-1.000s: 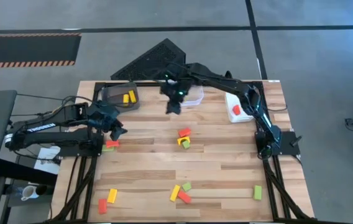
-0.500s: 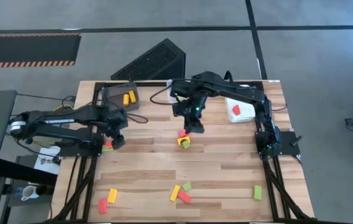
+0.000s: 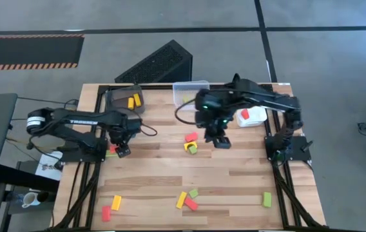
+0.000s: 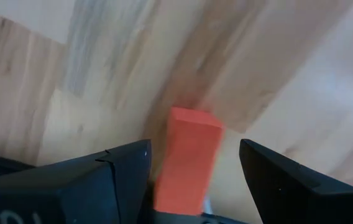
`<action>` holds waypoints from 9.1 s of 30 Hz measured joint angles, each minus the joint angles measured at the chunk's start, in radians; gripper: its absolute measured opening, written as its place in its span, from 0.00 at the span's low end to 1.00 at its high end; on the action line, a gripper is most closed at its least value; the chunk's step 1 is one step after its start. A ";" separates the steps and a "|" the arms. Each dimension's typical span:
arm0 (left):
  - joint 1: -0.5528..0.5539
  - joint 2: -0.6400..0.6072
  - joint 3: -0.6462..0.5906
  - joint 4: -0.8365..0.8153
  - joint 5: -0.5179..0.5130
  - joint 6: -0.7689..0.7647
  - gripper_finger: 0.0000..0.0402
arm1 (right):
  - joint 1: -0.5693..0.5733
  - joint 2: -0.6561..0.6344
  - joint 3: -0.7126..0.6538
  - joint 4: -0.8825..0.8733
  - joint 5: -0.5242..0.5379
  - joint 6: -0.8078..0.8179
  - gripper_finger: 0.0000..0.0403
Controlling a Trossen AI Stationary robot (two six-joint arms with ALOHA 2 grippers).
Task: Sort & place blocks by color
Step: Put the orange block into the white bin, then put the green block into the transparent bin
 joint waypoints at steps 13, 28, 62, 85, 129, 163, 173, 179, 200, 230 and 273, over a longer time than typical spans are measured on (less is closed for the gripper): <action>-0.081 0.228 0.000 0.041 0.008 0.003 0.56 | 0.042 -0.395 -0.540 0.229 0.187 0.296 0.24; -0.139 0.249 0.030 0.043 -0.021 -0.014 0.24 | 0.154 -0.762 -1.093 0.533 0.312 0.659 0.24; -0.063 0.272 0.586 0.939 -0.026 0.120 0.27 | 0.537 -0.798 -1.249 0.632 0.669 1.042 0.24; 0.010 0.968 1.151 1.217 0.207 0.055 0.27 | 0.642 -0.793 -1.248 0.695 0.862 1.221 0.24; 0.014 1.560 1.694 1.619 -0.011 -0.057 0.46 | 0.580 -0.794 -1.248 0.915 0.848 1.266 0.24; 0.095 1.133 1.695 0.171 -0.012 0.387 0.61 | 0.414 -0.794 -1.248 1.011 0.850 1.049 0.24; 0.104 0.918 1.642 -0.239 -0.101 0.396 0.61 | 0.311 -0.776 -1.248 1.038 0.849 0.880 0.24; 0.087 0.620 1.398 -0.174 -0.101 0.385 0.61 | 0.227 -0.711 -1.248 1.105 0.769 0.776 0.24; -0.010 -0.390 0.047 0.827 -0.129 -0.105 0.61 | -0.007 -0.129 -1.073 1.121 0.257 0.769 0.48; -0.010 -0.474 -0.016 0.815 -0.129 -0.050 0.61 | 0.029 0.143 -0.787 0.824 0.298 0.932 0.57; -0.010 -0.473 -0.014 0.815 -0.127 -0.045 0.61 | 0.083 0.241 -0.790 0.952 0.438 0.232 0.85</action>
